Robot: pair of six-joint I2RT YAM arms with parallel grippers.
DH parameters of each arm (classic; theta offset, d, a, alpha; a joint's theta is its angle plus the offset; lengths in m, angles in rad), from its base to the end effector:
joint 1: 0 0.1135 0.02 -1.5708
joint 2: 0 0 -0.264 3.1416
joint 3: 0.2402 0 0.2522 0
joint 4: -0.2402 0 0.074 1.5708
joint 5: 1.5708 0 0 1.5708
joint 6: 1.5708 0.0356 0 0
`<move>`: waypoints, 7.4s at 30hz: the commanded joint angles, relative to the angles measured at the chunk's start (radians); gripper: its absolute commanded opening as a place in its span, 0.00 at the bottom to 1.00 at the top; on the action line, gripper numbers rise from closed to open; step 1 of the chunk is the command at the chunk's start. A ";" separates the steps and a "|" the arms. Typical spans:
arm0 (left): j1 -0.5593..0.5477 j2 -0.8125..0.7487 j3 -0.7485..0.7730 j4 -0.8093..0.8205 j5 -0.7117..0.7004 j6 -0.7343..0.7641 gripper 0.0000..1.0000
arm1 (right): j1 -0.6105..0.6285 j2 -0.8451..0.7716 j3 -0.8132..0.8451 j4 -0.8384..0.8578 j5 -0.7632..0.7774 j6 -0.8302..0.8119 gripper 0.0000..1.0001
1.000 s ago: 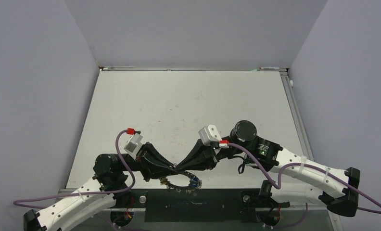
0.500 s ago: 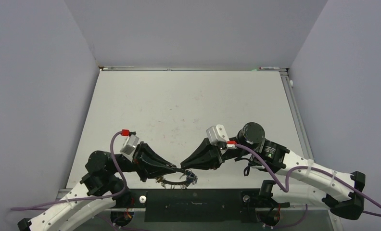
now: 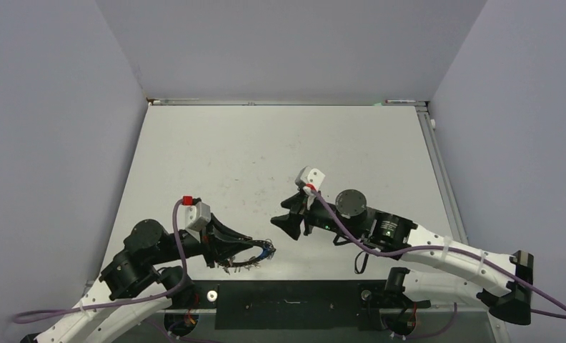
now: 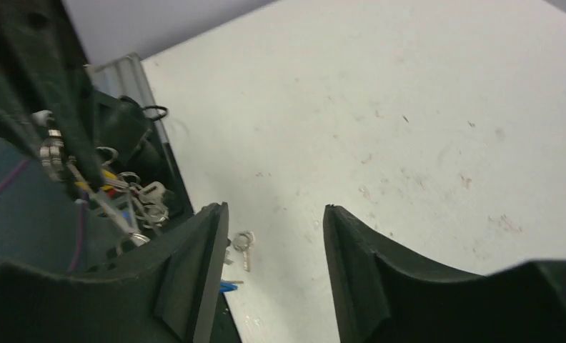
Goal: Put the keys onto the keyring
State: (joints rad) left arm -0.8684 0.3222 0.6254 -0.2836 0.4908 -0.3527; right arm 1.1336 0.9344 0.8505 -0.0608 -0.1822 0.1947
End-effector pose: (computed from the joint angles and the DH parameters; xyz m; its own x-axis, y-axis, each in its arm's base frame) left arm 0.0459 -0.0802 0.3296 -0.3258 -0.0866 -0.9415 0.9218 0.1920 -0.3367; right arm 0.0873 0.2021 0.3494 -0.2470 -0.0790 -0.9658 -0.9368 0.2744 0.2171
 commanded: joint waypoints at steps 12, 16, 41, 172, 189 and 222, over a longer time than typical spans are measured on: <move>0.005 -0.204 0.001 -0.107 -0.463 0.106 0.00 | 0.019 0.303 -0.062 -0.016 0.203 0.138 0.75; 0.007 -0.268 0.000 -0.120 -0.563 0.107 0.00 | 0.062 0.358 -0.083 0.042 0.214 0.194 0.73; 0.050 -0.292 -0.003 -0.116 -0.547 0.113 0.00 | 0.310 0.853 0.160 0.074 0.453 0.502 0.43; 0.189 -0.255 -0.017 -0.091 -0.491 0.113 0.00 | 0.231 0.587 0.063 -0.278 0.623 0.269 0.58; 0.190 -0.255 -0.016 -0.092 -0.491 0.112 0.00 | 0.198 0.787 0.153 -0.238 0.592 -0.004 0.41; 0.190 -0.244 -0.016 -0.091 -0.491 0.110 0.00 | 0.062 0.493 0.068 -0.104 0.271 0.065 0.05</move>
State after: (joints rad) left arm -0.6849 0.0696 0.5987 -0.4526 -0.0101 -0.2420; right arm 1.2465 1.5410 0.9554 -0.2687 0.2031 0.2142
